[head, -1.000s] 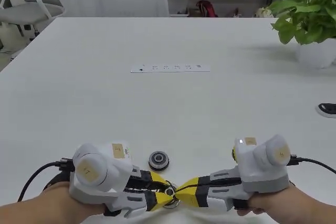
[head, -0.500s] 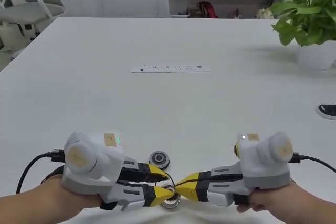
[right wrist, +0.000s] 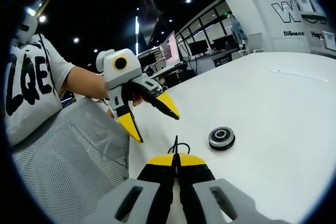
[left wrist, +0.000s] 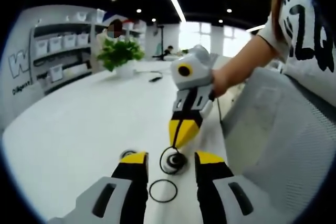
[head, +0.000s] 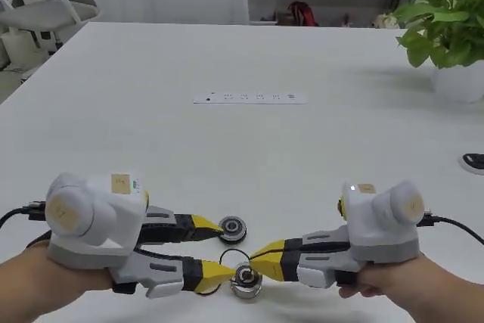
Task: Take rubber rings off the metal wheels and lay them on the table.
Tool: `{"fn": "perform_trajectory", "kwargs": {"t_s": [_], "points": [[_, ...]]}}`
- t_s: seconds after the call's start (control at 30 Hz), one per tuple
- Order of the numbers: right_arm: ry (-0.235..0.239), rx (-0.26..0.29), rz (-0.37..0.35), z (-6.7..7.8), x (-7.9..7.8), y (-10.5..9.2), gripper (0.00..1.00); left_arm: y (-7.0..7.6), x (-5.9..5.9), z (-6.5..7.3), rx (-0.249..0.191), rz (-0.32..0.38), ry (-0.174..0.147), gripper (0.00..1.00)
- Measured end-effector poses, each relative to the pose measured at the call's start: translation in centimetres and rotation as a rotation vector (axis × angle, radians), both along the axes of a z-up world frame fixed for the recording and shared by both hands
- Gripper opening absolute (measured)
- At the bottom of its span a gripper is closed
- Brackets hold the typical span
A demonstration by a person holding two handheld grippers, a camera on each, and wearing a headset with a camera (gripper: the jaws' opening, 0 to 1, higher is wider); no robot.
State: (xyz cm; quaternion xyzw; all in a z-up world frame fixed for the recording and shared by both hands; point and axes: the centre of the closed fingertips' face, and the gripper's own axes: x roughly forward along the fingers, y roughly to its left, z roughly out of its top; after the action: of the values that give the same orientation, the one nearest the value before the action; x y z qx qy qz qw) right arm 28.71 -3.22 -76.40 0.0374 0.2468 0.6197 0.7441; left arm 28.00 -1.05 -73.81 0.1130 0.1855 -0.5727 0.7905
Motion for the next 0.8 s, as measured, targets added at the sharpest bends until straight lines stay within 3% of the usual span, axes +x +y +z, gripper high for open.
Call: {"fn": "perform_trajectory", "kwargs": {"t_s": [0.23, 0.37, 0.8], "points": [[-0.002, 0.003, 0.022, 0.4, 0.1, 0.7, 0.00, 2.0, 0.0, 0.0, 0.014, 0.024, -0.007, 0.49], [0.001, 0.000, 0.041, 0.4, 0.0, 1.4, 0.00, 3.1, 0.0, 0.0, 0.015, 0.049, -0.002, 0.51], [0.006, -0.028, 0.095, -0.2, -0.3, 3.2, 0.00, 4.7, -0.4, 0.0, 0.005, 0.090, 0.005, 0.63]]}}
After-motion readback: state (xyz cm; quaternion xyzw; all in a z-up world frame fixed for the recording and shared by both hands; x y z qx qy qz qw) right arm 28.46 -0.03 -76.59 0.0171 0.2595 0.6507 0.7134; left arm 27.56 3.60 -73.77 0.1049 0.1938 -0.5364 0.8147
